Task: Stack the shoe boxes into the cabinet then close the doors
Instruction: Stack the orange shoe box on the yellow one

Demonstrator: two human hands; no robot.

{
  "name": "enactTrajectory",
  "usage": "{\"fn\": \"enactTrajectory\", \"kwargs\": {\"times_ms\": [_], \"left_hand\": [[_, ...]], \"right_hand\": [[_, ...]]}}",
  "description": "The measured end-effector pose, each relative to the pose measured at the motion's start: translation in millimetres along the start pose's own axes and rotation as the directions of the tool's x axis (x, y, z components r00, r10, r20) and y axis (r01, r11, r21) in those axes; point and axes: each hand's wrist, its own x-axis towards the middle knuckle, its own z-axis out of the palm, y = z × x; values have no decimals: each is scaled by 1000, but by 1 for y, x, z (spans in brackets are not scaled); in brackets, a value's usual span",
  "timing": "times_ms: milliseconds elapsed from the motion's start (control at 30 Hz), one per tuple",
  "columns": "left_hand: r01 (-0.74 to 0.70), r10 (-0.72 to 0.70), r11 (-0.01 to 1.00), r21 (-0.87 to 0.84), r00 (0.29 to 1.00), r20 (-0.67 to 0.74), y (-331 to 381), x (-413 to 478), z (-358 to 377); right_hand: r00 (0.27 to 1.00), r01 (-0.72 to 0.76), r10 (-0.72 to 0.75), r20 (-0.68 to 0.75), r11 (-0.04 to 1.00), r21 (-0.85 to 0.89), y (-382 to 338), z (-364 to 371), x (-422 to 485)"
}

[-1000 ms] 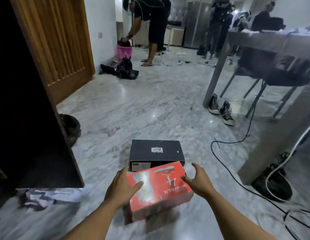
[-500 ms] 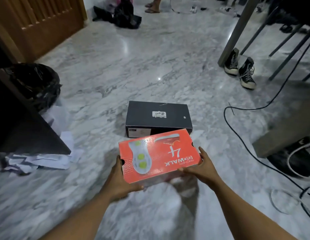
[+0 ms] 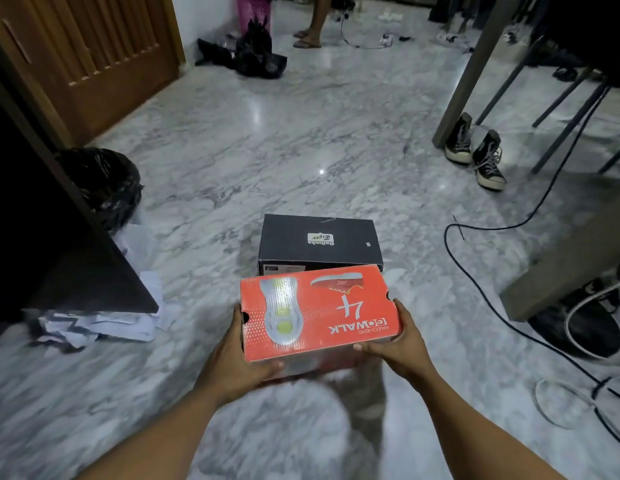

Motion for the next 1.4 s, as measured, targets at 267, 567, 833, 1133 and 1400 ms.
{"fn": "enactTrajectory", "kwargs": {"times_ms": [267, 567, 833, 1133, 1400], "left_hand": [[-90, 111, 985, 144, 984, -143, 43, -78, -89], [14, 101, 948, 317, 933, -344, 75, -214, -228], [0, 265, 914, 405, 755, -599, 164, -324, -362], [260, 444, 773, 579, 429, -786, 291, -435, -472], [371, 479, 783, 499, 153, -865, 337, -481, -535]], "right_hand": [[995, 88, -92, 36, 992, 92, -82, 40, -75], [948, 262, -287, 136, 949, 176, -196, 134, -166], [791, 489, -563, 241, 817, 305, -362, 204, -213], [565, 638, -795, 221, 591, 494, -556, 245, -261], [432, 654, -883, 185, 448, 609, -663, 316, -288]]}}
